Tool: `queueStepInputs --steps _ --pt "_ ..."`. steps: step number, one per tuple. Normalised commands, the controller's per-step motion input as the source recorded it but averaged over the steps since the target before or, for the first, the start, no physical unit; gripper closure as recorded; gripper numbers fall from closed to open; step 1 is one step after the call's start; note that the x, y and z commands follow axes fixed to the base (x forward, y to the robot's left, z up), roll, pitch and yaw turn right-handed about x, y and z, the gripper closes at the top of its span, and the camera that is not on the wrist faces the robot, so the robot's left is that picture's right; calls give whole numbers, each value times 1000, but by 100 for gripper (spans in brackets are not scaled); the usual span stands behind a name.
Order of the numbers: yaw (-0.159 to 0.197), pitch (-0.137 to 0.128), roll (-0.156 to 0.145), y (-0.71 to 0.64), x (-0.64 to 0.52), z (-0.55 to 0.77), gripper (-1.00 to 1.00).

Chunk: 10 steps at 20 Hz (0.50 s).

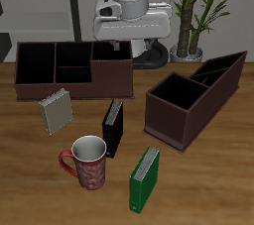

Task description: Place the red mug into the back desk caddy's left compartment

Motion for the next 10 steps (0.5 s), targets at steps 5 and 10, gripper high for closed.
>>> queueStepInputs --steps 5,10 --pt "4 -10 -16 2 13 -6 -100" --pt "1 -32 -42 46 74 0 -100"
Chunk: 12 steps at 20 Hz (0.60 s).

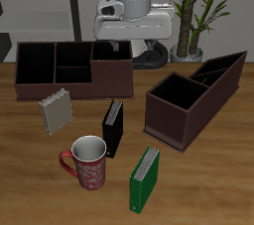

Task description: Place the red mug into the back desk caddy's left compartment

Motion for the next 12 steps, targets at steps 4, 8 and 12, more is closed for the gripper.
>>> queueStepInputs --steps 4,8,12 --pt "-3 -5 -29 97 292 -12 -100" --pt "6 -29 -37 95 294 29 -100" --pt "16 -25 -45 8 373 5 -100"
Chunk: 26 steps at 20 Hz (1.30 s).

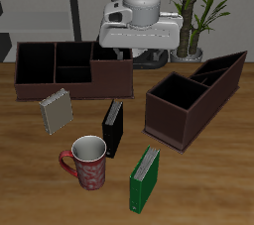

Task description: Place the red mug into the back desk caddy's left compartment

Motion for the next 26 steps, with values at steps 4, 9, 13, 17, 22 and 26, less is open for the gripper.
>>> queueStepInputs --steps 4,9,13,17,22,26 --pt "26 11 30 -95 364 -38 -100" --pt "49 -25 7 -278 368 -37 -100" --pt "44 -24 64 -331 305 -117 -100" --pt "12 -2 6 -256 203 -98 -100" --pt "-20 9 -19 -453 298 -173 -100" --pt "-34 -38 -42 -178 141 -121 -100"
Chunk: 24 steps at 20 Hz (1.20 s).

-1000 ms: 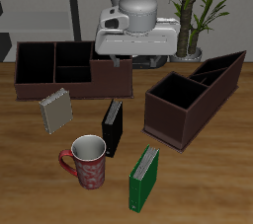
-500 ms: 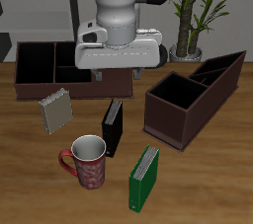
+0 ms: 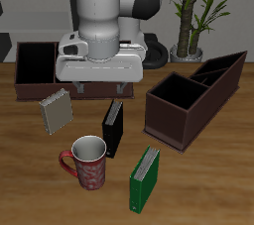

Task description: Place the red mug into the back desk caddy's left compartment

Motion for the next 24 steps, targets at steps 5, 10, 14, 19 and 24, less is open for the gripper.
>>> queueStepInputs --steps 5,10,14,19,24 --pt "-18 -7 -40 -80 161 -191 -100" --pt "39 -14 10 112 102 -262 -100" --pt "17 -35 4 114 64 -278 -100" --pt "43 -22 -3 94 96 -310 -100" --pt "-1 -29 -10 32 38 -168 -100"
